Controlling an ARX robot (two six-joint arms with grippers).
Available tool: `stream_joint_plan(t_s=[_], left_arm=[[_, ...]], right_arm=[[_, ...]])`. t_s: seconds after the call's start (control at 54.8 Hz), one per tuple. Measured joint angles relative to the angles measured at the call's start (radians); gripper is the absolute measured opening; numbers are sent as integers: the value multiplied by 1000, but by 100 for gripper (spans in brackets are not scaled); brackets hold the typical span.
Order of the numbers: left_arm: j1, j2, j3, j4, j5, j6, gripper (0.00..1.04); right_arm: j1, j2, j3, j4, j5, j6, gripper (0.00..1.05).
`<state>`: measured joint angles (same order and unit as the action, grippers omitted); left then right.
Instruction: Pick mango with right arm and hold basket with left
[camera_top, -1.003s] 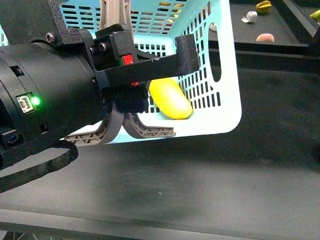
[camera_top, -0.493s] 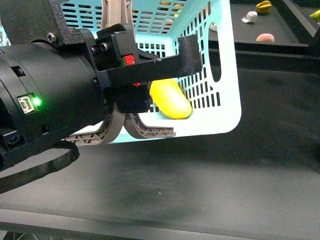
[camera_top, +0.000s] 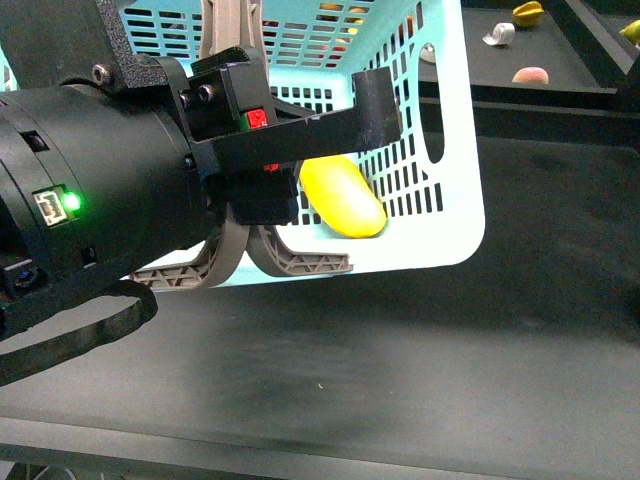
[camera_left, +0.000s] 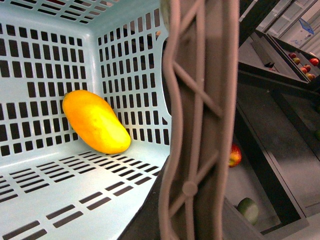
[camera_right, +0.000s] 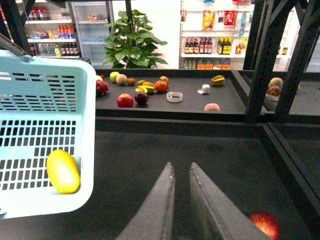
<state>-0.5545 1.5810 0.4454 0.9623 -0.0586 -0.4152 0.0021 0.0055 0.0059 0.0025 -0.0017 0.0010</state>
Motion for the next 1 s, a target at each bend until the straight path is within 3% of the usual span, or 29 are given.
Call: stream_joint_plan(t_s=[0.456, 0.839, 0.93, 1.003], left_arm=[[0, 0, 0, 0, 0, 0, 5], [0, 0, 0, 0, 0, 0, 5], [-8, 53, 2, 101, -111, 44, 5], [10, 101, 38, 130, -146, 74, 5]], right_arm=[[0, 0, 0, 0, 0, 0, 97], [0, 0, 0, 0, 0, 0, 96], [0, 0, 0, 0, 0, 0, 96], [0, -1, 0, 0, 0, 0, 96]])
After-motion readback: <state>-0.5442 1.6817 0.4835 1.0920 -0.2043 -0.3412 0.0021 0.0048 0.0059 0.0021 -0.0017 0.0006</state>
